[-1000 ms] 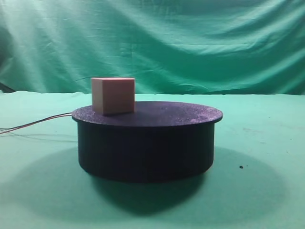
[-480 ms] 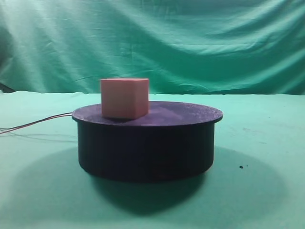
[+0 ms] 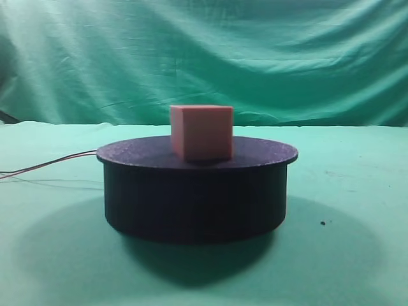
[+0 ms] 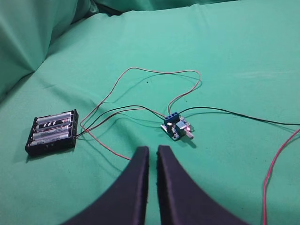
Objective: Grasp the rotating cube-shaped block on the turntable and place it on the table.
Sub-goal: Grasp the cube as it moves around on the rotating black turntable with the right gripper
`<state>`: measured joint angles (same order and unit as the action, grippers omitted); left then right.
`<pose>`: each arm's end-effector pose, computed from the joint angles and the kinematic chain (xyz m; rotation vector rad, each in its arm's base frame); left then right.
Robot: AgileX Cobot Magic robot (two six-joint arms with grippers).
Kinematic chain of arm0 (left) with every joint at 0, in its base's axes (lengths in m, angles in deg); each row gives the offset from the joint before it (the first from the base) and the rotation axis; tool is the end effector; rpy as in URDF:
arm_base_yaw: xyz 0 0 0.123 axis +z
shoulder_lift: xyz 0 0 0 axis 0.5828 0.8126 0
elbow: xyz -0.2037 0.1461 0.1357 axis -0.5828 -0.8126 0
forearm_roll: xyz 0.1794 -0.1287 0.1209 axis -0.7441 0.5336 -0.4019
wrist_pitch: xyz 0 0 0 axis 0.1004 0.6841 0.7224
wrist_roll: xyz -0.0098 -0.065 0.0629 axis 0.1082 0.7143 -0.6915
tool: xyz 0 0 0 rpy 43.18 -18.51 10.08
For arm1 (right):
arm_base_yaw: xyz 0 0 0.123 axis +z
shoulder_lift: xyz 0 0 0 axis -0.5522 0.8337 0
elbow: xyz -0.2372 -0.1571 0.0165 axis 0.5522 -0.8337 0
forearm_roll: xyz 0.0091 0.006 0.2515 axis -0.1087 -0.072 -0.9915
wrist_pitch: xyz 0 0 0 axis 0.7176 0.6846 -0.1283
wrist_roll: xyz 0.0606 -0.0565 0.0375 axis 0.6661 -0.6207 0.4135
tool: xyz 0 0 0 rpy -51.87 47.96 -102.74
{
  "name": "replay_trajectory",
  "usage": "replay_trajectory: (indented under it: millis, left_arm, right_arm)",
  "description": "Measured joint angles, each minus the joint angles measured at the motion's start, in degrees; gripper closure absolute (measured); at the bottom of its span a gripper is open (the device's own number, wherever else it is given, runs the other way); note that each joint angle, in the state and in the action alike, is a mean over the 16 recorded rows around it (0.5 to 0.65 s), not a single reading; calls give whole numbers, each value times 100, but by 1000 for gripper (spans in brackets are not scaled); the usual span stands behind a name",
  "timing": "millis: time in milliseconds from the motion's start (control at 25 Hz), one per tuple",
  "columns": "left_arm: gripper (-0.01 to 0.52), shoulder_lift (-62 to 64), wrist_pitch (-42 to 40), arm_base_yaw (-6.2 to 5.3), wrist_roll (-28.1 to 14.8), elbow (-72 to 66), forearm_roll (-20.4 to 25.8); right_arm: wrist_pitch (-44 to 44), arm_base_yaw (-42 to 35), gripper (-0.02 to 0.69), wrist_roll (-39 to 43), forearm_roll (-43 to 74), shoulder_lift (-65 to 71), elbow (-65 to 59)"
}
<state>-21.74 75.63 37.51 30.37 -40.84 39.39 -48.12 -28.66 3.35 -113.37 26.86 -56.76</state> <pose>0.0520 0.0088 0.1733 0.0344 1.8514 0.1856 0.0903 0.0215 0.2608 -0.0494 1.8309 0.3026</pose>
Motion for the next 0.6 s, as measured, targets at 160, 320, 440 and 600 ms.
replay_trajectory:
  millis: [160, 320, 440, 600]
  left_arm:
    - [514, 0, 0, 0, 0, 0, 0]
    - [514, 0, 0, 0, 0, 0, 0]
    - [514, 0, 0, 0, 0, 0, 0]
    - [514, 0, 0, 0, 0, 0, 0]
  right_arm:
    - [861, 155, 627, -192, -72, 1008, 484]
    - [1477, 539, 640, -166, 100, 1991, 971]
    - [1875, 1010, 649, 60, 513, 2728, 1409]
    - [2292, 1773, 643, 586, 1178, 3745, 2081]
